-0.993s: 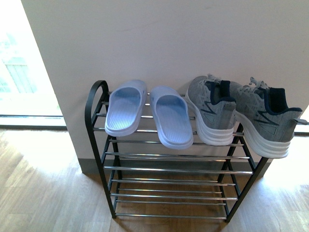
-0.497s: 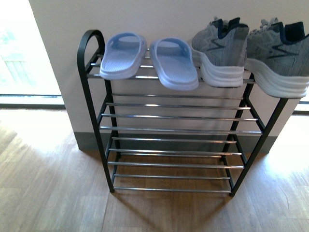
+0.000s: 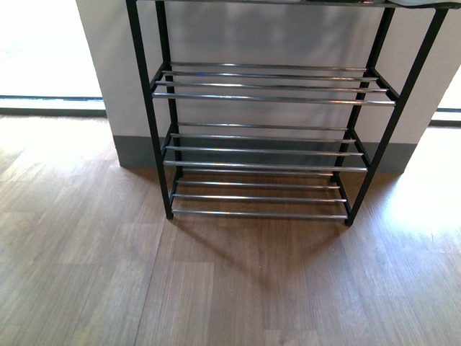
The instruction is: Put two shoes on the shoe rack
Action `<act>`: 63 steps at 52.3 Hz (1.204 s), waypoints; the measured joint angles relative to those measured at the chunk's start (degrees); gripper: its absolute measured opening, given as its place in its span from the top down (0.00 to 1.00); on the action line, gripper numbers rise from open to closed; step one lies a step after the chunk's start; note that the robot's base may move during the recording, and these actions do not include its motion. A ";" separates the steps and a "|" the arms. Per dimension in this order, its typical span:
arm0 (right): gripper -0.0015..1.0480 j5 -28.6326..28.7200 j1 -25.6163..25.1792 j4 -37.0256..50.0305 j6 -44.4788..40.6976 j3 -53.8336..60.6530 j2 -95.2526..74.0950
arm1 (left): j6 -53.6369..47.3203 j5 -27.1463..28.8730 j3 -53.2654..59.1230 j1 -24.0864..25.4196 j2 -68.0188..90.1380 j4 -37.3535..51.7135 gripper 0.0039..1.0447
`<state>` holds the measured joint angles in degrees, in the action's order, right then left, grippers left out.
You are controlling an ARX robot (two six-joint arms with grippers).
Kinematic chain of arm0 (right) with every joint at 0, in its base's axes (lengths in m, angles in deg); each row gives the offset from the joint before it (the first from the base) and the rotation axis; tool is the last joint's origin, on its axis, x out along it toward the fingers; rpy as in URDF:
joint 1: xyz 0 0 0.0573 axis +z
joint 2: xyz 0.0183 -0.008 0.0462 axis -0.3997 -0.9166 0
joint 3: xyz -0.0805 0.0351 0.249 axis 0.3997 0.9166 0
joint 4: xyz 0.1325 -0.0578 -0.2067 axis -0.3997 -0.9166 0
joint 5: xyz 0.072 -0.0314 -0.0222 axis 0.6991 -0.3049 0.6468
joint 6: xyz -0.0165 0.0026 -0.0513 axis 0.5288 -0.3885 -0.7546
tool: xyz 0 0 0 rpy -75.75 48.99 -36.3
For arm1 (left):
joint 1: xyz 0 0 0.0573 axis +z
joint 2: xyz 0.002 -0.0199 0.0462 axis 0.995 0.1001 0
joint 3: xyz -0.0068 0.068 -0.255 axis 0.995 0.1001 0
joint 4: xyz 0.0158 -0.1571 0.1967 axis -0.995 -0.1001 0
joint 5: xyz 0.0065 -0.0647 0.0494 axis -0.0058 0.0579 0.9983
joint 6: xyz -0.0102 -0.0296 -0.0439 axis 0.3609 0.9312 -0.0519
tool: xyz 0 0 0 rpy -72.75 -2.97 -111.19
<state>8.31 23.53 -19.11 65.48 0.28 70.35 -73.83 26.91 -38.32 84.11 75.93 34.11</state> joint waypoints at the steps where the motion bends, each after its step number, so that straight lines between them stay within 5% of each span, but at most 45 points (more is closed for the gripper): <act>1: 0.09 -0.02 0.02 0.00 0.00 0.00 0.00 | 0.00 -0.02 0.00 0.00 0.00 0.00 0.09; 63: 0.09 0.02 0.02 -0.02 0.00 0.00 -0.02 | 0.02 0.07 0.00 0.00 0.00 0.00 0.09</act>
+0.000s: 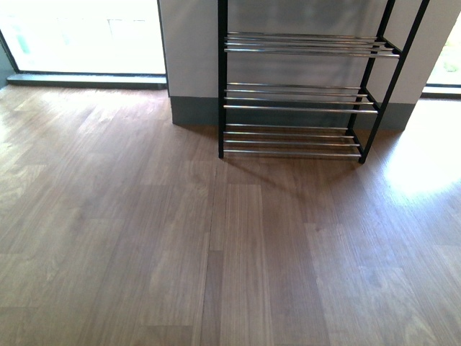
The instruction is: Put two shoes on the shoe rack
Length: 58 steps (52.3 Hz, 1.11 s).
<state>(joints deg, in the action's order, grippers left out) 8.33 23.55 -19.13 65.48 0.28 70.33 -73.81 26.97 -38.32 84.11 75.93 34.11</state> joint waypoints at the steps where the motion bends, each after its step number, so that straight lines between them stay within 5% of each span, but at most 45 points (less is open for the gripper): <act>1: 0.09 -0.02 -0.02 0.00 0.00 0.00 0.00 | -0.02 -0.02 0.00 0.00 0.00 0.00 0.09; 58: 0.09 -0.15 0.00 0.00 0.00 0.00 -0.02 | -0.02 -0.11 0.00 0.02 0.00 0.00 0.09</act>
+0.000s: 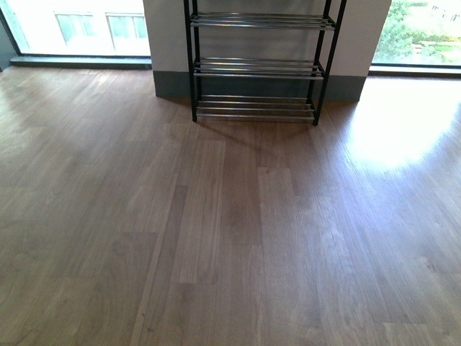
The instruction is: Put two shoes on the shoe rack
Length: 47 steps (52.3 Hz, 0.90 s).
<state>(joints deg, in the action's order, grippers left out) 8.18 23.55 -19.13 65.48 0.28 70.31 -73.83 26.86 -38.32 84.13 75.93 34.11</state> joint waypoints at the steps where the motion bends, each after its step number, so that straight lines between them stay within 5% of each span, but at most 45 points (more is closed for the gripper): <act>1: 0.09 0.00 0.00 0.00 0.00 0.00 0.00 | 0.00 0.00 0.00 0.00 0.00 0.00 0.09; 47: 0.09 0.13 0.00 0.00 0.00 0.00 0.02 | 0.00 0.02 0.00 0.00 0.00 0.00 0.09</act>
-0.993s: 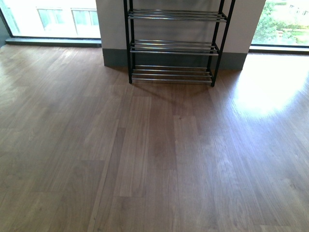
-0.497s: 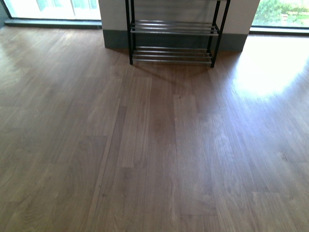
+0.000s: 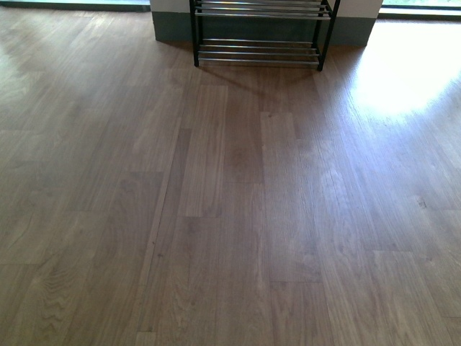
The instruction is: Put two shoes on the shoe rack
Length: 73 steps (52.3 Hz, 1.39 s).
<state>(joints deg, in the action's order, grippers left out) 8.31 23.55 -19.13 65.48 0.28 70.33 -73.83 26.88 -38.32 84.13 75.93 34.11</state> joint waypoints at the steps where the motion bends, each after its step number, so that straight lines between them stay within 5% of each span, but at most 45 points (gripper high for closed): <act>1: 0.09 0.00 0.00 0.00 0.00 0.00 0.00 | 0.02 0.00 0.00 0.00 0.00 0.00 0.09; 73: 0.09 0.00 0.00 0.00 0.00 0.00 0.00 | 0.02 0.00 0.00 0.00 0.00 0.00 0.09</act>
<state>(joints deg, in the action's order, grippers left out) 8.31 23.55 -19.13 65.48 0.28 70.33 -73.81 26.88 -38.32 84.13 75.93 34.11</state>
